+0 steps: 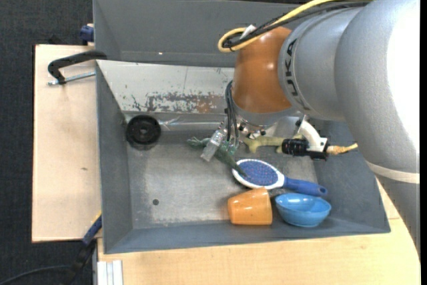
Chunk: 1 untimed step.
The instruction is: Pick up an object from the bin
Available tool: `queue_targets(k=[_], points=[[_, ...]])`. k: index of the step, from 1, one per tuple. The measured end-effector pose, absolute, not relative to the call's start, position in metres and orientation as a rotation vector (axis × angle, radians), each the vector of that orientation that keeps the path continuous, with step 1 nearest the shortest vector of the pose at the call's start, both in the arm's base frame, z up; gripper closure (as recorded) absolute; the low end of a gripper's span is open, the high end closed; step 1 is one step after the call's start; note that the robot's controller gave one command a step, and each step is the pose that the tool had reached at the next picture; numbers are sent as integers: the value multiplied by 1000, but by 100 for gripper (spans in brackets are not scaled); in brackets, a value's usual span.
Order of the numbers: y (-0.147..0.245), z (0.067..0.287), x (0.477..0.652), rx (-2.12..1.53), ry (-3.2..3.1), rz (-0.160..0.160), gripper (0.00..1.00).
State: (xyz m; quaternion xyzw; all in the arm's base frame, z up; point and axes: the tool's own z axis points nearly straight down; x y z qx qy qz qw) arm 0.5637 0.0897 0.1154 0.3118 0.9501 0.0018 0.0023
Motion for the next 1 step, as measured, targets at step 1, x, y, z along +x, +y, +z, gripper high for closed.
queue_targets(k=[1], points=[[91, 196, 566, 973, 2977, 9, 100]])
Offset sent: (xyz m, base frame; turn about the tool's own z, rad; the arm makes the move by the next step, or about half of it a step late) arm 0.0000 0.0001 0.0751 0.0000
